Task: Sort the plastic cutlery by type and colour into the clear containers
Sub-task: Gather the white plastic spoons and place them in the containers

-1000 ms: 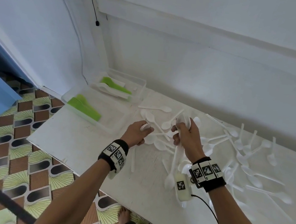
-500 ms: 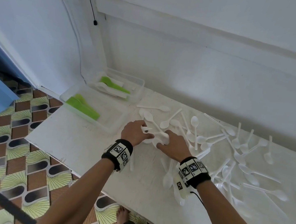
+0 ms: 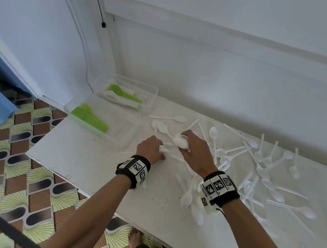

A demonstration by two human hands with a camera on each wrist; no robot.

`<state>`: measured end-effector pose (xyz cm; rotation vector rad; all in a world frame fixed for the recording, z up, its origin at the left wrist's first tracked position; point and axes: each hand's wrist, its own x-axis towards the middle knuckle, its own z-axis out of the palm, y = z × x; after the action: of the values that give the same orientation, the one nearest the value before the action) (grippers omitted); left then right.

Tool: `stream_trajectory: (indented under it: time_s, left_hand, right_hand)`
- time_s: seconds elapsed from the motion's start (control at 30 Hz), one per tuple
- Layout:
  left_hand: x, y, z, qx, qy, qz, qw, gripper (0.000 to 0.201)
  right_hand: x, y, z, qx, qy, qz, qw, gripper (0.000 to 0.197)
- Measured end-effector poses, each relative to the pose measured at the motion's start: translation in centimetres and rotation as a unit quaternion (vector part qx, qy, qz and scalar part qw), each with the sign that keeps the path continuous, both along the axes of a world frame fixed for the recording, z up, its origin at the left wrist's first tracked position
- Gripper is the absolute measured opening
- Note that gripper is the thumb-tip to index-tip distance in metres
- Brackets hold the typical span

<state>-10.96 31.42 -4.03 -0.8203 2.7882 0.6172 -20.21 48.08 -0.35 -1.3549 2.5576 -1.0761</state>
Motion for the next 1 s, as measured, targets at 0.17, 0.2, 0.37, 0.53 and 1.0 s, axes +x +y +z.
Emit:
stream_trajectory:
  time_s: [0.17, 0.2, 0.37, 0.53, 1.0]
  left_hand:
    - [-0.1, -0.5, 0.5, 0.03, 0.012, -0.031, 0.999, 0.033]
    - [-0.1, -0.8, 0.9, 0.042, 0.034, -0.034, 0.998, 0.032]
    - [1.2, -2.9, 3.7, 0.166, 0.099, -0.008, 0.981, 0.016]
    - [4.0, -3.3, 4.7, 0.232, 0.128, 0.067, 0.962, 0.017]
    - [7.4, -1.5, 2.4, 0.179, 0.188, 0.257, 0.931, 0.057]
  right_hand:
    - [-0.3, 0.3, 2.2, -0.142, -0.076, -0.035, 0.986, 0.014]
    - [-0.1, 0.2, 2.4, -0.163, -0.103, -0.044, 0.98, 0.014]
    - [1.3, 0.0, 3.2, -0.205, -0.323, -0.056, 0.922, 0.017]
    - [1.5, -1.6, 0.6, -0.092, -0.348, -0.073, 0.93, 0.011]
    - [-3.6, -12.6, -2.8, 0.183, -0.115, -0.117, 0.969, 0.043]
